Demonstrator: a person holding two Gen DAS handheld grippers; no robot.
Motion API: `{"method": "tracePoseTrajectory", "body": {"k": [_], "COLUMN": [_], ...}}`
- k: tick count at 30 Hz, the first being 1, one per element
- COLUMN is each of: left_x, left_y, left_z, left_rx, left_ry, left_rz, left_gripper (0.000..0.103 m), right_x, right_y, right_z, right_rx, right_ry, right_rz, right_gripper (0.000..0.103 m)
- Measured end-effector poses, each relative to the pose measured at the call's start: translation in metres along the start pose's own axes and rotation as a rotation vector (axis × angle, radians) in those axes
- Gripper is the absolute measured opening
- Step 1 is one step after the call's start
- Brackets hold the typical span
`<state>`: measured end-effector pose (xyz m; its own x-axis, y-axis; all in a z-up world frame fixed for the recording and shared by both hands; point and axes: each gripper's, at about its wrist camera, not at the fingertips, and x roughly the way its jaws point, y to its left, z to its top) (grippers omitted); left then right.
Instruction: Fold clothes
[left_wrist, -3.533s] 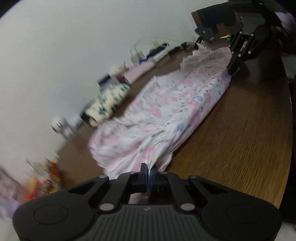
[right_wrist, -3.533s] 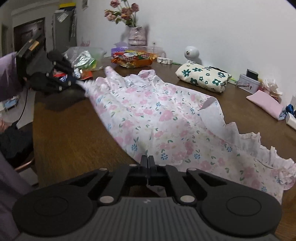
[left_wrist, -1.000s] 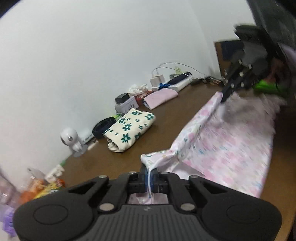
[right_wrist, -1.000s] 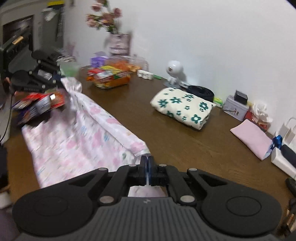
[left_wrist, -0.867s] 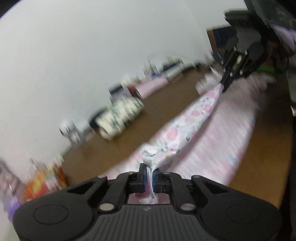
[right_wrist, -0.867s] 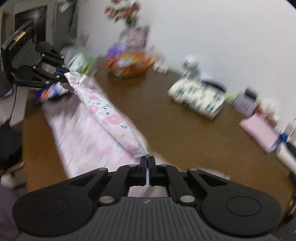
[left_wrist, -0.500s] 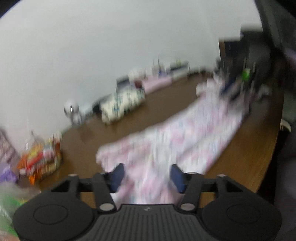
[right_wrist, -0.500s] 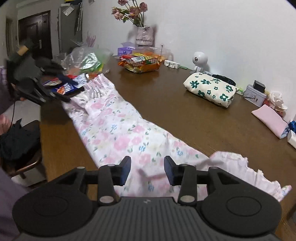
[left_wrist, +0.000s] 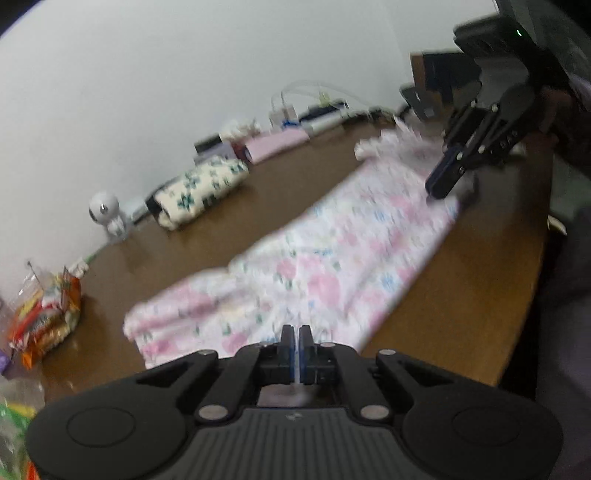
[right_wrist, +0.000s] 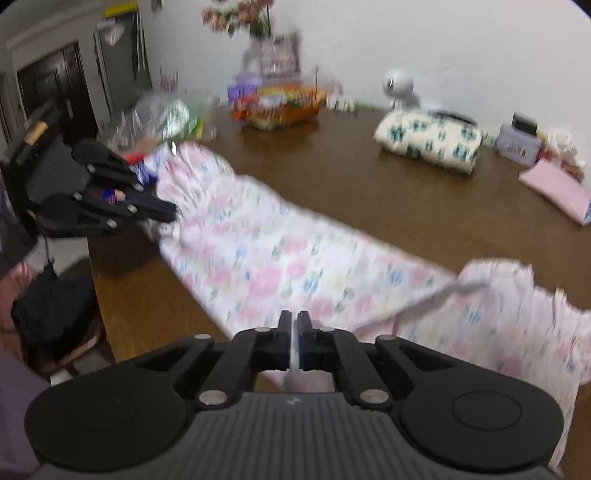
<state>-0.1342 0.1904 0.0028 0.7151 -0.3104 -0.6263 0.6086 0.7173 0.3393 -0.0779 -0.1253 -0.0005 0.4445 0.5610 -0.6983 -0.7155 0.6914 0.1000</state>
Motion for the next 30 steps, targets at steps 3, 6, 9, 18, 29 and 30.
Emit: {"method": "tracePoseTrajectory", "body": {"k": [3,6,9,18,29,30], "left_x": [-0.009,-0.033,-0.055,0.035,0.049,0.048], "left_y": [0.001,0.005,0.020,0.030,0.037,0.037], "left_z": [-0.006,0.003,0.025,0.045,0.019,0.019], "left_rx": [-0.025,-0.021,-0.122,-0.444,-0.596,-0.599], "left_ry": [0.013,-0.048,-0.196,-0.051,0.055,0.061], "left_rz": [0.008,0.031,0.099,0.075,0.148,0.154], "left_gripper": [0.009,0.045,0.065,0.056,0.045,0.045], "right_x": [-0.014,-0.031,-0.010,0.042,0.005,0.009], "right_y": [0.001,-0.003,-0.013,0.004,0.005,0.001], "right_z": [-0.003,0.011,0.029,0.018,0.013,0.015], "right_rx": [0.035,0.089,0.169,0.179,0.178,0.169], "right_ry": [-0.038,-0.161,-0.190,-0.105,-0.180,-0.178], "right_rz": [0.052,0.077,0.000,-0.132,-0.217,-0.242], "right_gripper": [0.013,0.030,0.029,0.026,0.026,0.026]}}
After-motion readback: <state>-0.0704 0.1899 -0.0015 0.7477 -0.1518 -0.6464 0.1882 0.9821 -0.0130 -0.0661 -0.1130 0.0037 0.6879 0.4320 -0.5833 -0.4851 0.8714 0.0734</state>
